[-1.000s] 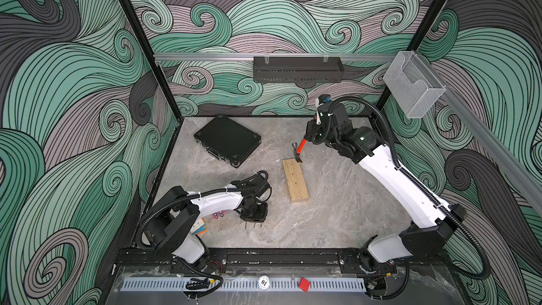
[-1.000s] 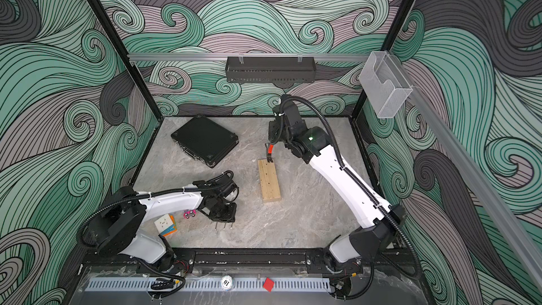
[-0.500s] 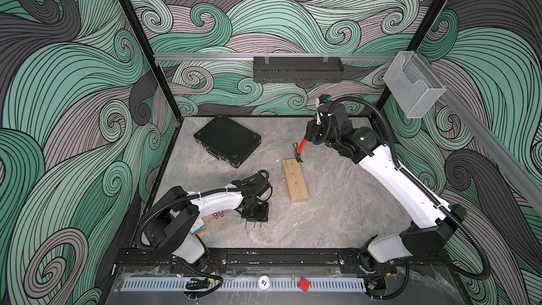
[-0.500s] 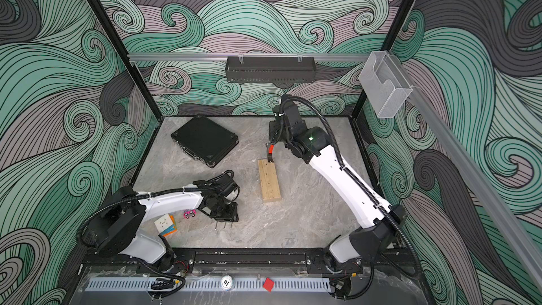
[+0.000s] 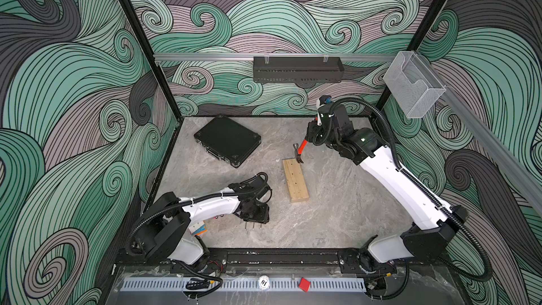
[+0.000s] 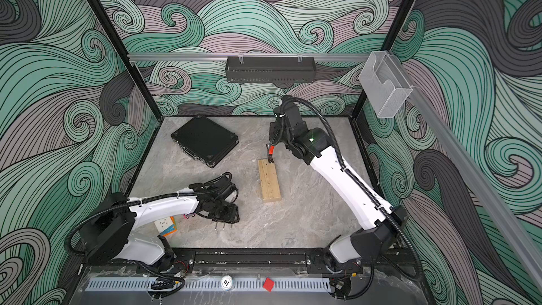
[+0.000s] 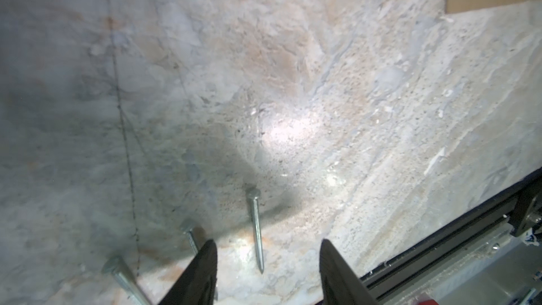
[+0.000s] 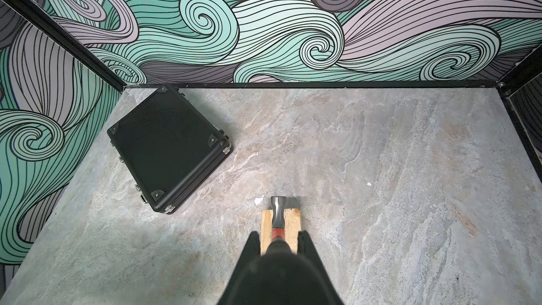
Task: Use a claw hammer to pull out a nail
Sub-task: Place the nail at the center of the board.
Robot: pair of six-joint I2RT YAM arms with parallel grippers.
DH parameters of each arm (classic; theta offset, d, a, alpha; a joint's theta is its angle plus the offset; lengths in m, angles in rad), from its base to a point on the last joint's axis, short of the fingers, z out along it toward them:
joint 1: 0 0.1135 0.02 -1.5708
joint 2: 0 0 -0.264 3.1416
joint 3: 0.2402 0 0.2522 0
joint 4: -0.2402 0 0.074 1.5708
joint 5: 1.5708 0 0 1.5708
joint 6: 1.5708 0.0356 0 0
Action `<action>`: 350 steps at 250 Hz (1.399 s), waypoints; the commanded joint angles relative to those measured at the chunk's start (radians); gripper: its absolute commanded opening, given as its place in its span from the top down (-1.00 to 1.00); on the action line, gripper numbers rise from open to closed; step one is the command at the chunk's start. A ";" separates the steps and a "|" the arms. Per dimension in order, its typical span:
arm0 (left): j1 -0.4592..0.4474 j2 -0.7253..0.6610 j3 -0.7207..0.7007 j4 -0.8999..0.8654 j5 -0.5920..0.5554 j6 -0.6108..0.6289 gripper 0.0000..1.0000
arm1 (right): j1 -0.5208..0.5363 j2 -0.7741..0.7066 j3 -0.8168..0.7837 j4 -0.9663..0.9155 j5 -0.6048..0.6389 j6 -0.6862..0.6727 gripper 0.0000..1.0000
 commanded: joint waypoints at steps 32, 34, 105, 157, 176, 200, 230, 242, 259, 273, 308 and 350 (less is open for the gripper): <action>-0.011 -0.148 -0.049 0.032 -0.123 -0.009 -0.32 | -0.002 -0.052 -0.002 0.075 0.026 0.005 0.99; -0.011 -0.152 -0.050 0.030 -0.127 -0.011 -0.33 | -0.003 -0.052 -0.003 0.076 0.026 0.006 0.99; -0.012 -0.323 -0.069 -0.032 -0.359 -0.057 -0.98 | -0.003 -0.054 -0.005 0.073 0.023 0.006 0.99; -0.012 -0.353 -0.068 -0.044 -0.367 -0.053 -0.98 | -0.003 -0.048 0.004 0.074 0.020 0.006 0.99; -0.011 -0.352 -0.069 -0.042 -0.365 -0.053 -0.98 | -0.002 -0.046 0.006 0.075 0.018 0.006 0.99; -0.012 -0.356 -0.067 -0.042 -0.372 -0.055 -0.98 | -0.003 -0.046 0.007 0.075 0.018 0.006 0.99; -0.012 -0.367 -0.058 -0.045 -0.393 -0.046 -0.98 | -0.003 -0.042 0.013 0.074 0.018 0.005 0.98; -0.012 -0.368 -0.049 -0.049 -0.405 -0.039 -0.98 | -0.003 -0.037 0.020 0.074 0.018 0.002 0.99; -0.010 -0.365 -0.035 -0.052 -0.420 -0.023 -0.98 | -0.002 -0.027 0.034 0.076 0.017 -0.007 0.97; -0.009 -0.359 -0.019 -0.054 -0.433 -0.012 -0.98 | -0.003 -0.020 0.043 0.078 0.015 -0.013 0.98; -0.005 -0.342 0.032 -0.074 -0.486 0.025 -0.98 | -0.005 -0.001 0.074 0.078 0.014 -0.032 0.98; 0.035 -0.347 0.087 -0.061 -0.529 0.110 -0.98 | -0.009 0.014 0.110 0.079 0.023 -0.051 0.97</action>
